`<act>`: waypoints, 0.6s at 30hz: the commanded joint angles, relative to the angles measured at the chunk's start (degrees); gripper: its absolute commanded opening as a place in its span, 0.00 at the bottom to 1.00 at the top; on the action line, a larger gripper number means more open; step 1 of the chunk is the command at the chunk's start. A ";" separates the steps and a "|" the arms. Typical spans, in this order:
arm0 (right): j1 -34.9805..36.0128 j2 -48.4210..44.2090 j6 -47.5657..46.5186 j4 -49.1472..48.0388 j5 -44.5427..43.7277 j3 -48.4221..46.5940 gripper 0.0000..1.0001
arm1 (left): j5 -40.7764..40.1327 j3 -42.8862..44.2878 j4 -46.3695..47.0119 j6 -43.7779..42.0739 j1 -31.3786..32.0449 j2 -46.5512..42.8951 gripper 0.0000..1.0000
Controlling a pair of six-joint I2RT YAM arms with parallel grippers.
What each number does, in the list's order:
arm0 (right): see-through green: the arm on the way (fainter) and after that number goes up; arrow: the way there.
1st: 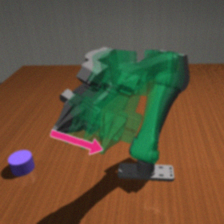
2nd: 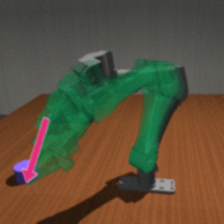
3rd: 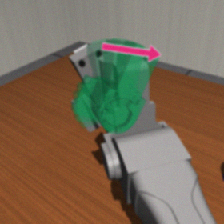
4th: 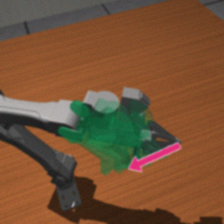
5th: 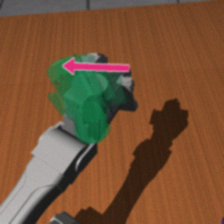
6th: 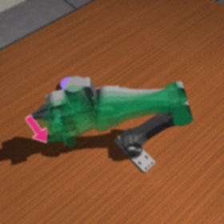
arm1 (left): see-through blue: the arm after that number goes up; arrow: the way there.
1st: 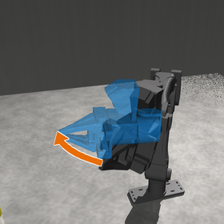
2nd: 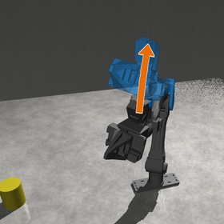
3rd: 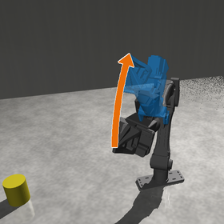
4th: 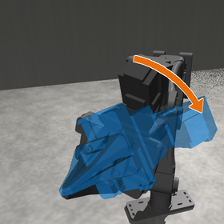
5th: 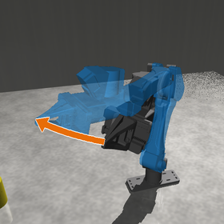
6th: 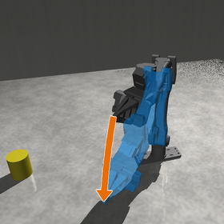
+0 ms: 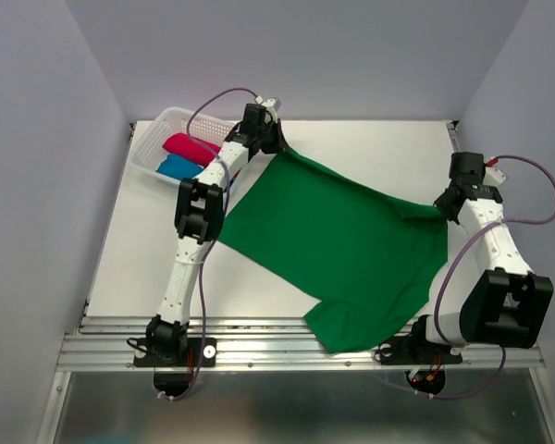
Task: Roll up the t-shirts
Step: Fold the T-shirt at the center of the board.
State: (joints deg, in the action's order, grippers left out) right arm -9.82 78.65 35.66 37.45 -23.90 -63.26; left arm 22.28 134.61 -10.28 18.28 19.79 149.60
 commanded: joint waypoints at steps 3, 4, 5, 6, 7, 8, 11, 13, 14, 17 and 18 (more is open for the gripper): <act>-0.11 -4.73 3.71 5.70 3.42 2.27 0.01 | -0.31 -0.48 -0.61 -1.67 -1.42 -7.22 0.00; 0.42 -5.87 4.06 6.14 3.51 2.53 0.01 | -0.31 -0.92 -0.79 -1.58 -1.51 -7.57 0.00; 0.42 -6.40 4.15 7.01 3.51 2.88 0.01 | -0.14 -1.19 -0.79 -1.58 -1.51 -7.83 0.00; 0.42 -7.45 4.07 7.37 3.60 3.41 0.01 | -0.05 -1.80 -0.79 -1.85 -1.51 -8.27 0.00; 0.42 -7.90 4.15 7.72 3.95 3.76 0.01 | 0.04 -1.80 -0.79 -2.02 -1.51 -8.62 0.00; 0.42 -8.34 4.33 8.16 4.91 4.11 0.01 | 0.04 -2.59 -0.79 -2.11 -1.51 -8.97 0.00; 1.04 -9.48 5.38 8.95 5.62 5.78 0.01 | -0.22 -3.12 -1.67 -2.73 -1.51 -9.76 0.00; 1.64 -10.53 6.17 9.04 6.41 7.36 0.01 | -0.66 -3.47 -2.89 -3.51 -1.51 -10.38 0.00; 1.65 -10.88 6.44 9.04 7.11 7.80 0.01 | -0.66 -3.82 -3.07 -3.69 -1.60 -10.64 0.00; 1.65 -11.85 7.14 9.39 7.55 8.68 0.01 | -0.58 -5.40 -3.34 -3.78 -1.60 -12.05 0.00; 2.17 -12.20 7.40 9.74 7.55 8.68 0.01 | -0.14 -5.49 -3.51 -3.69 -1.60 -12.31 0.00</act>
State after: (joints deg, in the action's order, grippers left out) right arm -8.47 68.60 41.43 45.56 -17.02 -54.74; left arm 22.24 130.04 -13.54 16.32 19.03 143.59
